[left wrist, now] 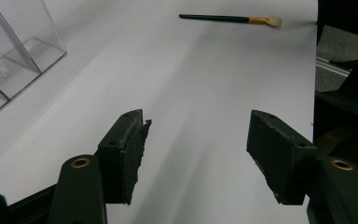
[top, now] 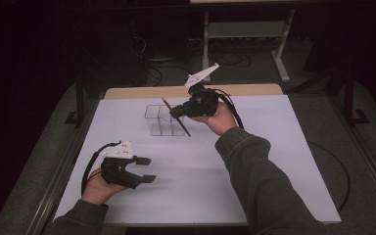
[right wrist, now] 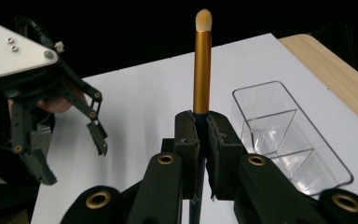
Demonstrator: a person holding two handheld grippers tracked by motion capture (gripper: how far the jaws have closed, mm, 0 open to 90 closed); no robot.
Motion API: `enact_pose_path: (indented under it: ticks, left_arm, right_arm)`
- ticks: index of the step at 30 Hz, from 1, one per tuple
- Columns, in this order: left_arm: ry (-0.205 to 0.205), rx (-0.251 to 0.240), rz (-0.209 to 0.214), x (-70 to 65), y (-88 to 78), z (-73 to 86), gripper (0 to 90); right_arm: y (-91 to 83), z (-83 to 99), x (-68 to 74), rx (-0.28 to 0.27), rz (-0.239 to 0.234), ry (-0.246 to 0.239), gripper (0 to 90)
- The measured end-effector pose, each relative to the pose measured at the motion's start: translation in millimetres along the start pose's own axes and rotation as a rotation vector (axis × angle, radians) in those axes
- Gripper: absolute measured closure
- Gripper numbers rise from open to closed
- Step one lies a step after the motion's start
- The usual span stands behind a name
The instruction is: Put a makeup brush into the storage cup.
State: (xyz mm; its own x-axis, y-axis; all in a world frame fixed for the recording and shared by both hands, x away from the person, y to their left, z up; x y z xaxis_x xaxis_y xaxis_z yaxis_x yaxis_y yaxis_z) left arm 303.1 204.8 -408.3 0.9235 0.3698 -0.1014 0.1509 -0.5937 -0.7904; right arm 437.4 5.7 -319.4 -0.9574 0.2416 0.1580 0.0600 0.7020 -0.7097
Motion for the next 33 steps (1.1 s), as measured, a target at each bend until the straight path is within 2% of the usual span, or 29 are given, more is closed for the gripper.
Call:
enact_pose_path:
  ticks: [6, 10, 13, 16, 17, 23, 33]
  left_arm:
    - [-0.001, 0.004, -0.003, 0.1, 0.1, 1.8, 35.7]
    - [-0.015, -0.005, -0.006, -0.3, -1.0, 2.3, 35.2]
    - [-0.010, -0.004, -0.008, 0.5, -2.5, 2.8, 35.1]
    - [-0.025, -0.016, -0.005, -0.5, -1.9, 2.3, 35.0]
    - [-0.014, -0.005, -0.009, 0.4, -2.3, 3.0, 35.0]
    - [-0.017, -0.006, -0.005, 0.5, -1.9, 3.4, 34.7]
    - [-0.022, -0.018, -0.002, 1.1, -3.6, 3.8, 34.4]
  right_arm:
    - [4.8, -11.0, -9.3, -0.014, 0.006, -0.002, 82.7]
    - [6.0, -13.9, -11.6, -0.018, 0.006, 0.008, 82.6]
    - [7.0, -18.3, -13.7, -0.013, 0.011, 0.006, 82.6]
    - [7.0, -25.7, -14.6, -0.019, 0.012, 0.006, 82.6]
    - [7.3, -28.5, -15.8, -0.022, 0.014, 0.001, 82.6]
    - [8.3, -48.0, -21.0, -0.034, 0.027, -0.011, 82.6]
    - [13.6, -59.9, -31.7, -0.050, 0.027, 0.004, 82.6]
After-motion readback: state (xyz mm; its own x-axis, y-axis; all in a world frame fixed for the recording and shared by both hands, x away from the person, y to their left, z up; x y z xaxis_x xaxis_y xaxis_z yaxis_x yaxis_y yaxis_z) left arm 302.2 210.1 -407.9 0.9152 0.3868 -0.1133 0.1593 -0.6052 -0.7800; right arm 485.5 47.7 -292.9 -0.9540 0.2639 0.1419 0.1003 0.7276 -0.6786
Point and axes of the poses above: each handheld gripper's, and its own axes: y roughly forward along the jaws, z roughly out of its underside, x roughly to its left, the point moved 5 cm from there along y, roughly forward along the jaws, and after that the axes turned 13 degrees about x, right-handed, at the moved point
